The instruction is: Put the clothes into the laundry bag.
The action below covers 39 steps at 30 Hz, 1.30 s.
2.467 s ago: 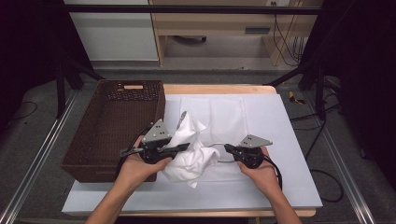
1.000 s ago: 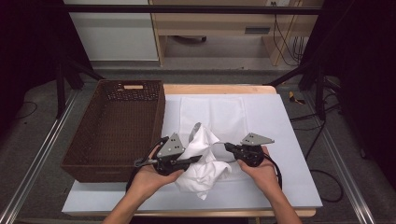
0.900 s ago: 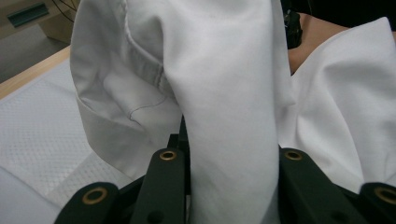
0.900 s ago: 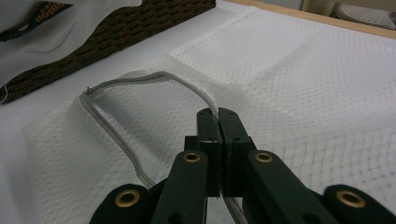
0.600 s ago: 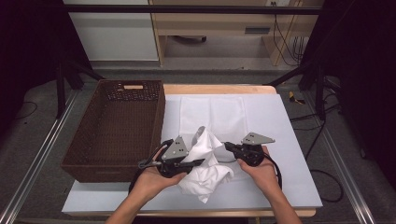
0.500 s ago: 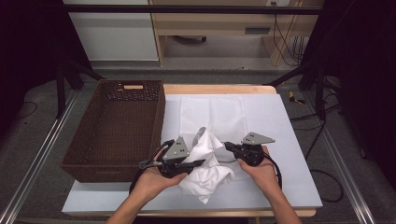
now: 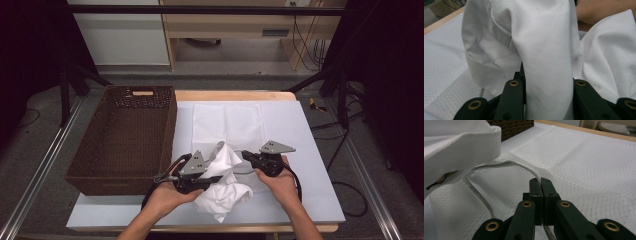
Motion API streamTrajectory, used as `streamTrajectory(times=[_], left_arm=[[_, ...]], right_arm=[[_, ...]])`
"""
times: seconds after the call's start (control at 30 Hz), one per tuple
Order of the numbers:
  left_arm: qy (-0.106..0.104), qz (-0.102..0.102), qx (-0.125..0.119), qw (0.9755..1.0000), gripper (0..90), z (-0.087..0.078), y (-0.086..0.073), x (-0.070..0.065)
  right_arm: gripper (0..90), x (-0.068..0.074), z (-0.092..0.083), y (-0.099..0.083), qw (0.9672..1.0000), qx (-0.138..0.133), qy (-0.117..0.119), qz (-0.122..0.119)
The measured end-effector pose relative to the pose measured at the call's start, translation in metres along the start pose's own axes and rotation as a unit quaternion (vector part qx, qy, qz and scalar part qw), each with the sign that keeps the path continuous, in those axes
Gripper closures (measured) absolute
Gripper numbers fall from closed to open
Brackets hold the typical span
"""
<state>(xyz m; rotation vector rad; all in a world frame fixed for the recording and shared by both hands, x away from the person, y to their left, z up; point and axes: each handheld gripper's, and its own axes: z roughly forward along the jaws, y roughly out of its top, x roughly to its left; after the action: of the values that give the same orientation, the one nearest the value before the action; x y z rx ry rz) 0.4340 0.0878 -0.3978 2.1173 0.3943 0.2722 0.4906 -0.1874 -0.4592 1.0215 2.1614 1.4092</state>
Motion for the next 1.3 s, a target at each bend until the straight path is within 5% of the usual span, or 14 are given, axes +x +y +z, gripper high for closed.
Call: streamTrajectory(times=[0.9,1.3], left_arm=[[-0.028,0.041,0.032,0.9982,72.6,0.026,0.005,-0.018],[-0.04,0.043,0.04,0.9975,72.6,0.034,0.002,-0.022]], right_arm=[[88.8,-0.003,-0.003,0.005,0.9999,-0.016,-0.004,0.005],[88.8,-0.003,-0.003,0.006,0.9998,-0.018,-0.003,0.012]])
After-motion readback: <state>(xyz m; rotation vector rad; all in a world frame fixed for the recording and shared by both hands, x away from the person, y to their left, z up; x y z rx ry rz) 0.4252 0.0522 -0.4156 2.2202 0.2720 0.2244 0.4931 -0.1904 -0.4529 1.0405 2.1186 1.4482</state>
